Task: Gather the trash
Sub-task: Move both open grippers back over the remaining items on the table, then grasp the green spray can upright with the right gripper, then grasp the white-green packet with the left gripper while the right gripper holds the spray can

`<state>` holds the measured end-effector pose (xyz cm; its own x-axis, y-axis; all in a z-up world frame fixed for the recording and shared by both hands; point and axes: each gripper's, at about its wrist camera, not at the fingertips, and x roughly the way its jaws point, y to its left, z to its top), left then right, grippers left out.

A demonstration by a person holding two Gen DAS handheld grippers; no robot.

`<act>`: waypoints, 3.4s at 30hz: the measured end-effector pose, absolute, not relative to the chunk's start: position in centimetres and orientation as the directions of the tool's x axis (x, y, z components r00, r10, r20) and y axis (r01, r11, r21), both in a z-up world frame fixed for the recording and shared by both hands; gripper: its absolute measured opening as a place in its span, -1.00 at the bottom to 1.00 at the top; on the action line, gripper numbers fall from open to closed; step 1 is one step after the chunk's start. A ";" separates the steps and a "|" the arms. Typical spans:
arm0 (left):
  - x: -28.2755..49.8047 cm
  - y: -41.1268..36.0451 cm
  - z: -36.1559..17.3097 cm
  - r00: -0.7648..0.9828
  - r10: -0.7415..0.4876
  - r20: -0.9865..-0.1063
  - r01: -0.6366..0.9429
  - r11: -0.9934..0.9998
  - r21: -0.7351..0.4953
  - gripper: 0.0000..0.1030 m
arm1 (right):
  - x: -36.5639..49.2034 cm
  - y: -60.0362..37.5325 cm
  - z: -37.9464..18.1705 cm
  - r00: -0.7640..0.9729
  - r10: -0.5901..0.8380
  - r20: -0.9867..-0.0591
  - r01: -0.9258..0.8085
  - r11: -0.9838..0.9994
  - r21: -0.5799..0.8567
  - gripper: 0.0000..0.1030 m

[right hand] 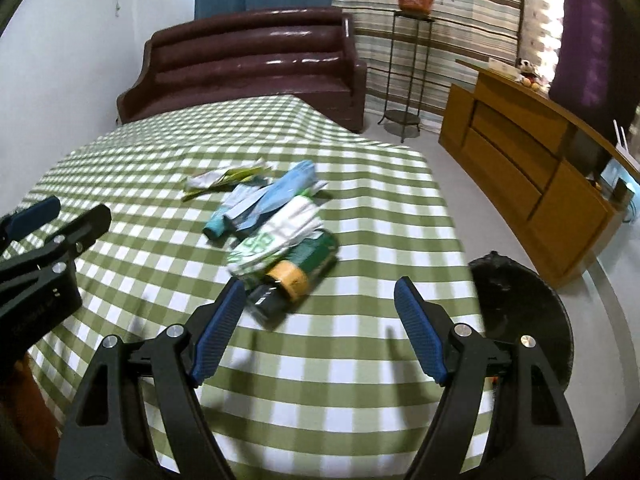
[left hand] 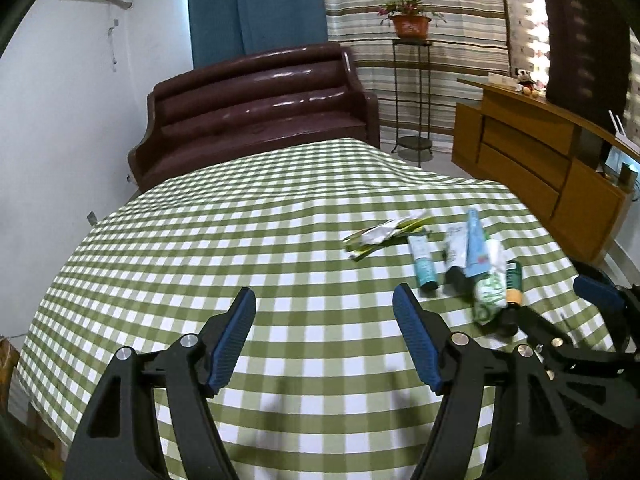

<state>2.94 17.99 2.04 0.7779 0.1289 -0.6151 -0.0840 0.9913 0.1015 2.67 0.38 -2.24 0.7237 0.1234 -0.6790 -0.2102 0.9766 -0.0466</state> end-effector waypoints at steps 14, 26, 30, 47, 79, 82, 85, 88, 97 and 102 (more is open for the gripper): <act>3.2 18.7 1.2 0.766 0.103 -0.634 -0.073 0.995 0.073 0.34 | 4.7 -1.1 -3.0 0.696 0.021 -0.718 -0.127 0.987 -0.094 0.46; 4.0 17.6 0.8 0.759 0.082 -0.646 -0.050 0.996 0.068 0.34 | 5.8 -2.0 -2.5 0.701 0.014 -0.713 -0.109 0.990 -0.088 0.46; 4.2 17.6 0.6 0.756 0.080 -0.650 -0.049 0.997 0.066 0.34 | 6.4 -1.8 -2.5 0.698 0.011 -0.716 -0.106 0.990 -0.089 0.42; 5.1 17.1 0.2 0.752 0.056 -0.657 -0.029 0.998 0.052 0.34 | 9.1 -1.6 -2.3 0.682 0.005 -0.731 -0.107 0.990 -0.093 0.19; 6.1 16.4 0.0 0.741 0.020 -0.671 -0.006 1.000 0.023 0.35 | 11.0 -1.0 -3.0 0.655 0.035 -0.755 -0.150 0.985 -0.084 -0.52; 6.2 16.0 0.1 0.741 0.014 -0.672 0.001 1.000 0.022 0.38 | 10.9 -1.1 -3.1 0.657 0.042 -0.753 -0.152 0.985 -0.077 -0.55; 6.2 15.7 0.1 0.741 0.010 -0.672 0.007 1.000 0.022 0.38 | 10.9 -1.5 -3.1 0.661 0.048 -0.749 -0.150 0.986 -0.069 -0.55; 6.4 15.3 0.2 0.739 -0.002 -0.674 0.017 1.000 0.016 0.38 | 10.8 -2.0 -3.1 0.663 0.055 -0.747 -0.144 0.988 -0.055 -0.55; 6.4 12.4 0.5 0.734 -0.055 -0.677 0.077 0.997 0.003 0.38 | 9.5 -5.2 -2.4 0.688 0.052 -0.723 -0.107 0.994 -0.031 -0.55; 6.4 10.2 0.5 0.729 -0.083 -0.679 0.115 0.993 0.002 0.38 | 8.8 -7.9 -2.1 0.699 0.040 -0.714 -0.072 0.997 -0.015 -0.55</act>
